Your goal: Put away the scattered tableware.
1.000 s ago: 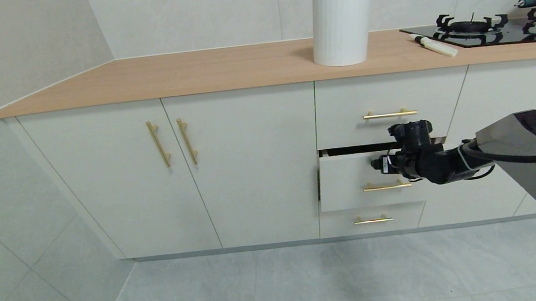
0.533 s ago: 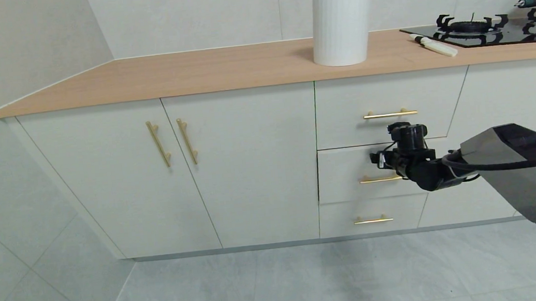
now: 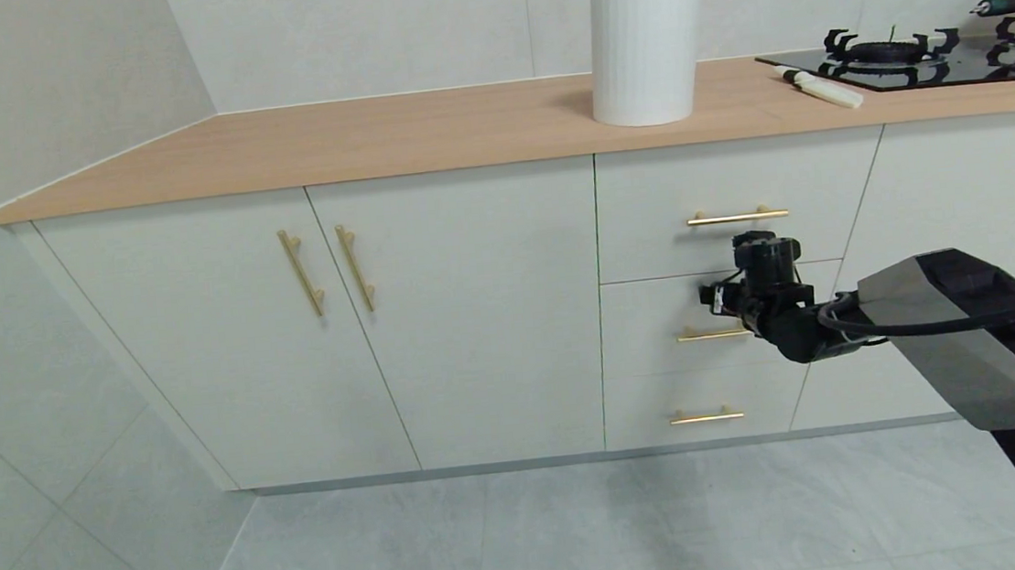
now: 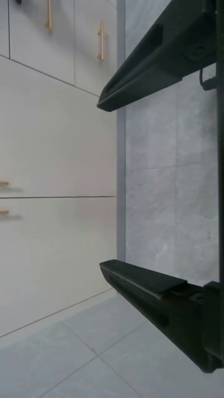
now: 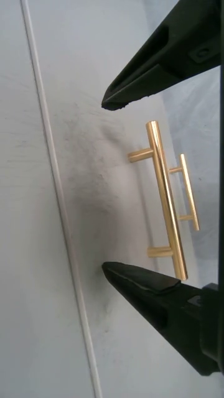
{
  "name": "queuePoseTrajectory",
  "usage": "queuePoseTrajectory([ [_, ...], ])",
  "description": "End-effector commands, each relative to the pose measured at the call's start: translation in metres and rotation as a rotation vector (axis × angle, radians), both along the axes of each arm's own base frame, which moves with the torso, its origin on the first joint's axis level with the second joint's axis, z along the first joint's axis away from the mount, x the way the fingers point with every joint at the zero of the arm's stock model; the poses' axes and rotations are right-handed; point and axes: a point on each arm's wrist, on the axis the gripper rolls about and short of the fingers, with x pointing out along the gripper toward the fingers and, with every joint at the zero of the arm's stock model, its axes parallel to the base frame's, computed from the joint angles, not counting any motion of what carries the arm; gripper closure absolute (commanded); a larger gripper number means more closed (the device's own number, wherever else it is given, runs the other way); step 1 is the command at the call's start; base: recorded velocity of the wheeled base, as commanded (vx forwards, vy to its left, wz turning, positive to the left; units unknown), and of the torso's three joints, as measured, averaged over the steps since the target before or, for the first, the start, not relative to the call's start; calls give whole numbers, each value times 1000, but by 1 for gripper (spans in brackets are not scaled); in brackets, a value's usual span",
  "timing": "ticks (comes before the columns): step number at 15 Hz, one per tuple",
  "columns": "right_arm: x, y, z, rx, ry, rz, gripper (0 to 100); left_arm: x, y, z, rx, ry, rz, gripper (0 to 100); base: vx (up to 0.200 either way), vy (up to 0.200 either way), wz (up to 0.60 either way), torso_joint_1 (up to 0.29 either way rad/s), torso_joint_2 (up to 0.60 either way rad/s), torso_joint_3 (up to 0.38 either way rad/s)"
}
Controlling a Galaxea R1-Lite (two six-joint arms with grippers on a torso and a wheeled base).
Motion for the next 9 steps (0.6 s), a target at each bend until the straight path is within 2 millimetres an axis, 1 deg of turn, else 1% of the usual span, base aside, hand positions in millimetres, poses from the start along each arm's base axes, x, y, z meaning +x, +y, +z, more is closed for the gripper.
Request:
queuePoseTrajectory([
  [1,1,0,-1,2,-12,-5,0,0,0,0,0,0,1,0,0,0,0,0,0,0],
  [3,1,0,1,2,-18,-8,0,0,0,0,0,0,1,0,0,0,0,0,0,0],
  [5,-7,-2,14,-1,-20,-34,0,0,0,0,0,0,1,0,0,0,0,0,0,0],
  [6,-18,-3,25,7,-14,-40,0,0,0,0,0,0,1,0,0,0,0,0,0,0],
  [7,-43,-4,46,16,-14,-33,0,0,0,0,0,0,1,0,0,0,0,0,0,0],
  [8,-43,-4,46,16,-14,-33,0,0,0,0,0,0,1,0,0,0,0,0,0,0],
  [9,-85,-11,77,26,-78,-32,0,0,0,0,0,0,1,0,0,0,0,0,0,0],
])
